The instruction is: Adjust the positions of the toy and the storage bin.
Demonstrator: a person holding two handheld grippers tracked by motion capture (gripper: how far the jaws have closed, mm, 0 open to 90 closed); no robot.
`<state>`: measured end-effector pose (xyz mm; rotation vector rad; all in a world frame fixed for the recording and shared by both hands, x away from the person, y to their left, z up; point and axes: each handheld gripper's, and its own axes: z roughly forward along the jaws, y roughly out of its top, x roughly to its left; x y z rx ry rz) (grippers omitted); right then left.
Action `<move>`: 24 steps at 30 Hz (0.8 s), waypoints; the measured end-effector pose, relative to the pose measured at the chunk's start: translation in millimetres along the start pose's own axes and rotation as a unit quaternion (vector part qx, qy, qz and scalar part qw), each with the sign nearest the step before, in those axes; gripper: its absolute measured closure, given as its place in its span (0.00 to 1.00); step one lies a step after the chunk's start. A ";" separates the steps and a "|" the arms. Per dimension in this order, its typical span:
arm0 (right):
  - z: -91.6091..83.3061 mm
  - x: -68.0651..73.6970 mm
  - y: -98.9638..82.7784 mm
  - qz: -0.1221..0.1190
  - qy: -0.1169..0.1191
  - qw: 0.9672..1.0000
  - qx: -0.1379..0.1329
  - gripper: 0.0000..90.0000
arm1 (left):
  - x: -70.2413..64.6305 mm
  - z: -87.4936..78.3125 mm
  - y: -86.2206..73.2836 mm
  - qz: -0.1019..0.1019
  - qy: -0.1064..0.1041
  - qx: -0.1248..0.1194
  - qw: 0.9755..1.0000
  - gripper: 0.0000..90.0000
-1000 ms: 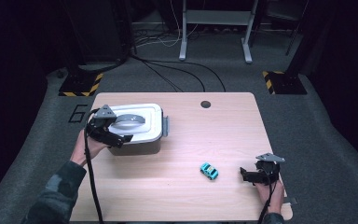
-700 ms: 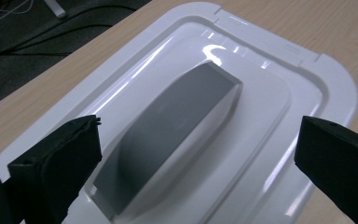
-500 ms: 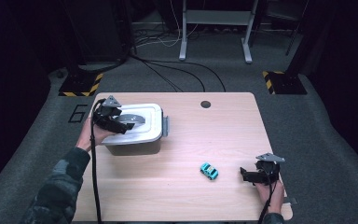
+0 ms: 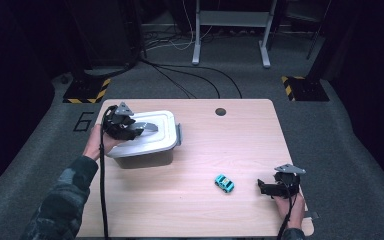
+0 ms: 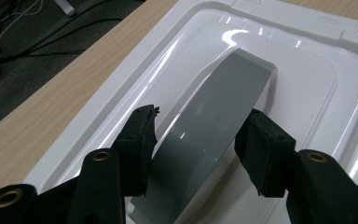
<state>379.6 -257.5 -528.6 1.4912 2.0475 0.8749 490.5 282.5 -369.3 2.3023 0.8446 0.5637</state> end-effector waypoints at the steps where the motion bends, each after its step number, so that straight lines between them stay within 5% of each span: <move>1: 0.0 0.0 0.0 0.000 0.000 1.000 0.000 0.02 | -1.0 0.5 0.0 0.004 -0.003 0.003 1.000 0.54; 18: -0.1 0.0 -0.1 0.000 0.000 1.000 -0.001 0.03 | -16.3 -2.6 2.3 -0.004 -0.009 0.010 1.000 0.61; 24: -0.2 0.3 -0.1 0.002 -0.001 1.000 0.000 0.03 | -24.8 -0.9 5.8 -0.020 -0.028 0.014 0.999 0.64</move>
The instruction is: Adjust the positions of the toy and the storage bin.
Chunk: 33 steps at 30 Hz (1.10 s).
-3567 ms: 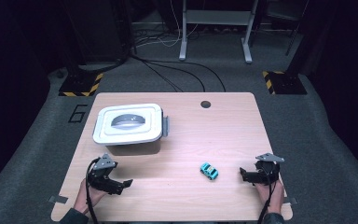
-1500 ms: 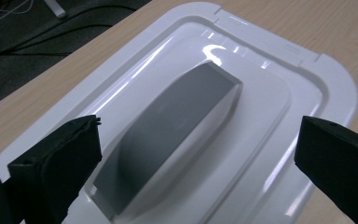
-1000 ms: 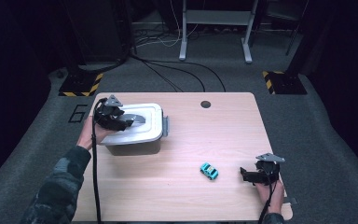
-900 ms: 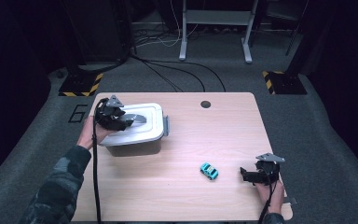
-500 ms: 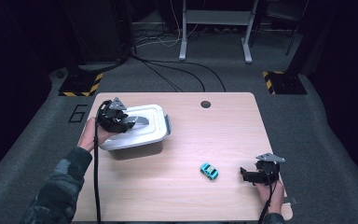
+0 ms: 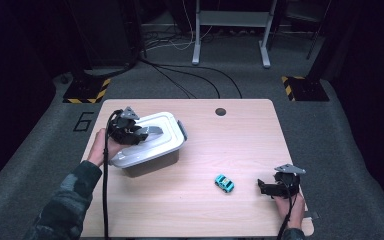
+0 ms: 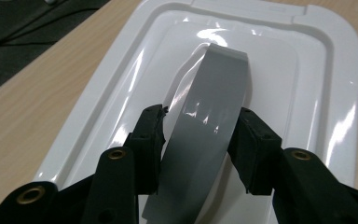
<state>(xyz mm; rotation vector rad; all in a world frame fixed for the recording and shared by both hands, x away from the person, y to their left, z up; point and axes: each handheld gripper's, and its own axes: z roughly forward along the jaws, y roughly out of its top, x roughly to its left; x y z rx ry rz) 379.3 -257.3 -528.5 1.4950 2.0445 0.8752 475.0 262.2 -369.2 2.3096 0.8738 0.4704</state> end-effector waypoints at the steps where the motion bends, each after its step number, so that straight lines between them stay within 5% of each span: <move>1: 0.0 0.1 0.0 0.000 -0.001 1.000 0.000 0.03 | -5.1 0.9 1.8 -0.001 0.002 0.001 1.000 0.65; 19: 0.1 -0.2 0.0 -0.002 -0.001 1.000 -0.001 0.03 | -28.0 4.9 6.1 -0.034 0.004 -0.011 0.999 0.70; 33: 0.1 0.2 0.0 -0.001 -0.002 1.000 -0.003 0.03 | -44.8 11.2 12.6 -0.060 -0.022 -0.020 0.998 0.74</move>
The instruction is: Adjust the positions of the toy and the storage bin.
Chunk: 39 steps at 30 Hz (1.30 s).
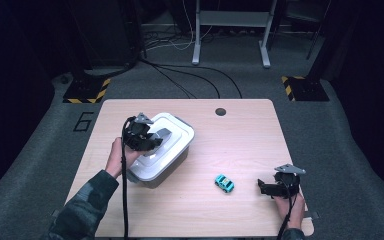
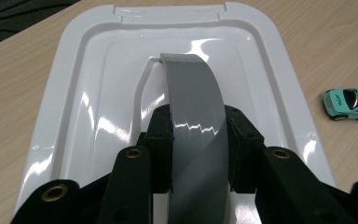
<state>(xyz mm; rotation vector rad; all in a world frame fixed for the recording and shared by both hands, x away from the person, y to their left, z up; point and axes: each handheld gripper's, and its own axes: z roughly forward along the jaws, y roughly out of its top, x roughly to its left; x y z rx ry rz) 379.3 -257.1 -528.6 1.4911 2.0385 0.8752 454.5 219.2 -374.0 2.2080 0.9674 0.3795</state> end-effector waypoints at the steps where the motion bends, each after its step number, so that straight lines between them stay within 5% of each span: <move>1: 0.0 0.1 0.0 0.000 0.000 1.000 0.000 0.03 | -1.0 0.0 0.3 0.000 -0.001 0.001 1.000 0.74; 17: -0.1 0.2 0.0 0.000 0.000 1.000 0.000 0.03 | -9.1 5.4 3.2 -0.016 -0.035 -0.009 0.999 0.75; 26: -0.2 0.2 -0.1 0.001 0.001 1.000 0.000 0.04 | -14.6 12.8 6.4 -0.041 -0.080 -0.015 0.996 0.75; 39: -0.2 0.2 -0.1 0.000 0.001 1.000 0.000 0.04 | -24.4 21.2 13.6 -0.036 -0.097 -0.018 0.994 0.76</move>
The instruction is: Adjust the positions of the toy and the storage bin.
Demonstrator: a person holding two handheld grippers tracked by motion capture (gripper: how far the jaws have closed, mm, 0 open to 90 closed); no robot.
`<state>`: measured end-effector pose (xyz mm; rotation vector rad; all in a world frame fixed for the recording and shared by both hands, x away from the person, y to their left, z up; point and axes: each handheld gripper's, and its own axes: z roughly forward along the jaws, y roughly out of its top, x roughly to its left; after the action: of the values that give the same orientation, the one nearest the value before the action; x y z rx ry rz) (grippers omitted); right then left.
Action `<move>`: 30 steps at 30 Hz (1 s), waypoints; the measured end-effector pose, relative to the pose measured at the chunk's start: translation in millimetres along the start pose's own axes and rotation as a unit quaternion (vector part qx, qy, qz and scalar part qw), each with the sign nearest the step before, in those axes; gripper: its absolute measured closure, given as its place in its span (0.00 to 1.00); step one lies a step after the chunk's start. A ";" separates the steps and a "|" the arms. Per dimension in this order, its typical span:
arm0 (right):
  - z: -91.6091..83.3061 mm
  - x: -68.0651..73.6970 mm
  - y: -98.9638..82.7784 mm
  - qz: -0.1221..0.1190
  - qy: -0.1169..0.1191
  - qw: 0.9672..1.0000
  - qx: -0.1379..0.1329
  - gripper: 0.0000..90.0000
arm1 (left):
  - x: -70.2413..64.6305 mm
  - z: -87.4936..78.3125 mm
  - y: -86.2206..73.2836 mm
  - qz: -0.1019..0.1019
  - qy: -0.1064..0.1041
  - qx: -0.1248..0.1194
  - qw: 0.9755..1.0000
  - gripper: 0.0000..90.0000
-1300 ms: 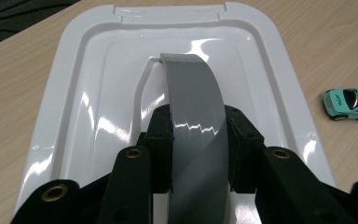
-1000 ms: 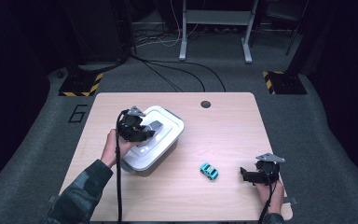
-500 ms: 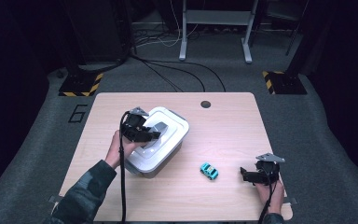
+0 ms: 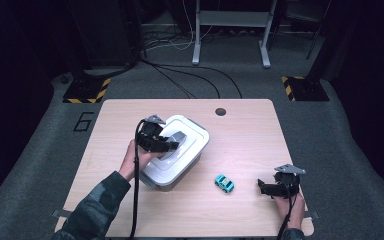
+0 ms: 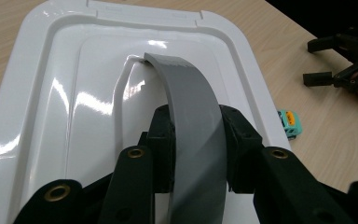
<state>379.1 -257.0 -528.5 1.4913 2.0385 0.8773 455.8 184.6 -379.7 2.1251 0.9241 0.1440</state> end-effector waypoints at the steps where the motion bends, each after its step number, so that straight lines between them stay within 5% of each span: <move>1: 0.0 0.0 0.0 0.000 0.000 1.000 0.000 0.04 | -0.7 0.5 0.3 -0.003 -0.004 0.001 1.000 0.76; 16: 0.0 0.0 0.0 0.000 0.000 1.000 0.000 0.04 | -12.5 12.0 6.9 -0.004 -0.027 0.001 1.000 0.76; 30: 0.0 -0.1 0.0 0.000 0.000 1.000 0.000 0.04 | -15.0 12.1 10.1 0.020 0.009 0.008 1.000 0.74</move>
<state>379.1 -257.1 -528.5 1.4909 2.0381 0.8781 455.3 163.0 -377.8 2.1603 0.8957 0.1772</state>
